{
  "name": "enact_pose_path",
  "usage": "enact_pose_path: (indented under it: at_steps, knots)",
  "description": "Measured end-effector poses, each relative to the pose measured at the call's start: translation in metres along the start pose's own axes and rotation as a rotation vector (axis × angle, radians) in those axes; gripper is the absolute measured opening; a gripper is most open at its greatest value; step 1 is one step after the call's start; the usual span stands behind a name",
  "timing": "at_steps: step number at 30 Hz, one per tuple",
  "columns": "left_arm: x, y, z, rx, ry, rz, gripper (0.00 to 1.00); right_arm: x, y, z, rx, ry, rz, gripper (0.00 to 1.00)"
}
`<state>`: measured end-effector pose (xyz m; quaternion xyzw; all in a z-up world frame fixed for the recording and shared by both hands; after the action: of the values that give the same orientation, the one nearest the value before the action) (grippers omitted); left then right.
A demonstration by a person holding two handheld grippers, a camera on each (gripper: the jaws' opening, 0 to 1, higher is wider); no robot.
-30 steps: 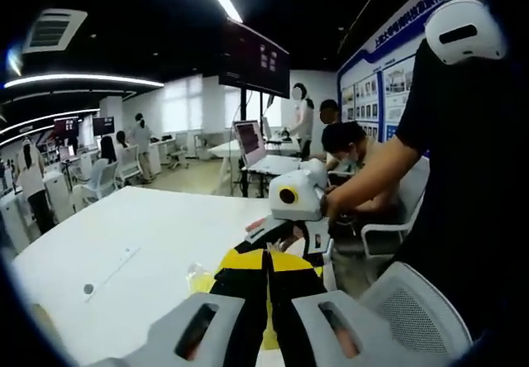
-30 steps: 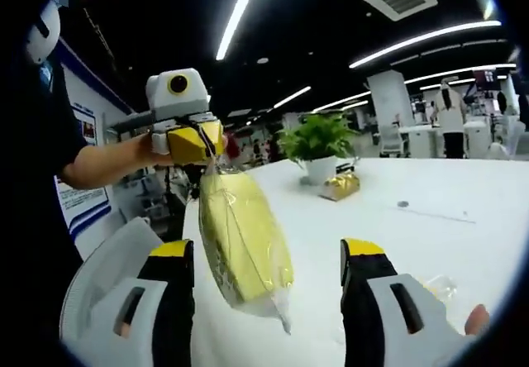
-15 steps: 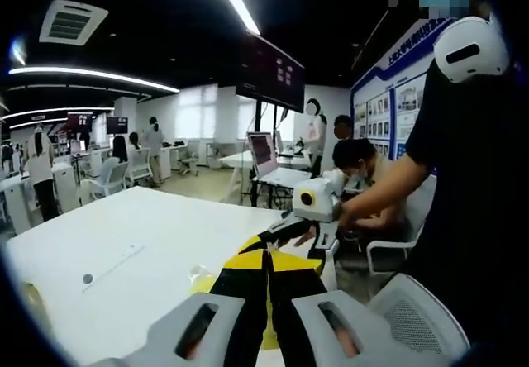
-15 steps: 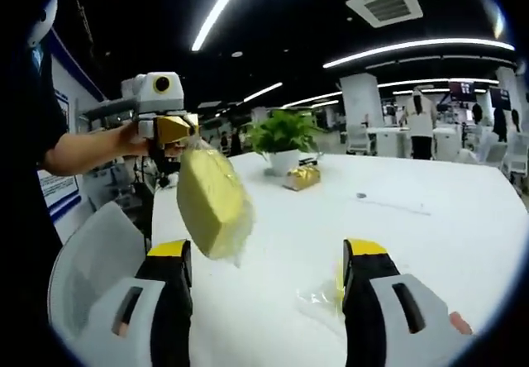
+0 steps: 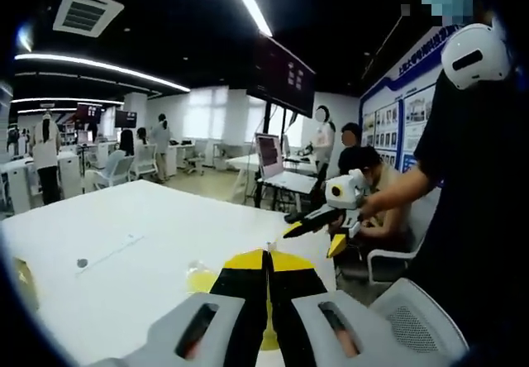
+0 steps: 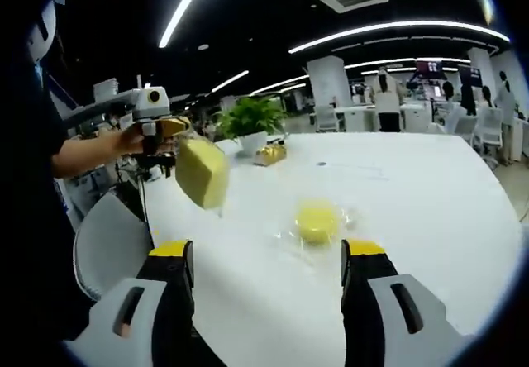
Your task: Compare the silicone blocks by pressing each to a similar depth, holding the contact briefly, and releasing to observe deformation and rebound differences across the visible hardness samples.
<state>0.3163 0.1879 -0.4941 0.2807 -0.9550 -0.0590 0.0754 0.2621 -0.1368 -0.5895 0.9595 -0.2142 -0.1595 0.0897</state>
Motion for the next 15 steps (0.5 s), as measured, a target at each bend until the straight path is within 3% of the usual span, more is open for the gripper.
enact_pose_path:
  at_steps: [8,15]
  knots:
    - [0.000,-0.005,0.007,0.014,0.064,-0.035,0.00,-0.004,0.017,0.018,-0.061,-0.046,0.046,0.65]
    - [-0.005,-0.001,0.029,-0.043,0.133,-0.083,0.00,-0.006,0.015,0.011,-0.090,-0.025,0.047,0.63]
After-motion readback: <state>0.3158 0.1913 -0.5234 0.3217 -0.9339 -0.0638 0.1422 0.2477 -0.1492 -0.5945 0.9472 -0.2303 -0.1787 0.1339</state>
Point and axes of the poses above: the point that each gripper's makers call its tool centre point, and the gripper's own axes: y roughly backward along the fingers, x roughly to its right, z roughly out of its underside, the point moved 9 cm from there along y, roughly backward along the fingers, and after that the axes turned 15 degrees about -z, right-handed, at the moved point
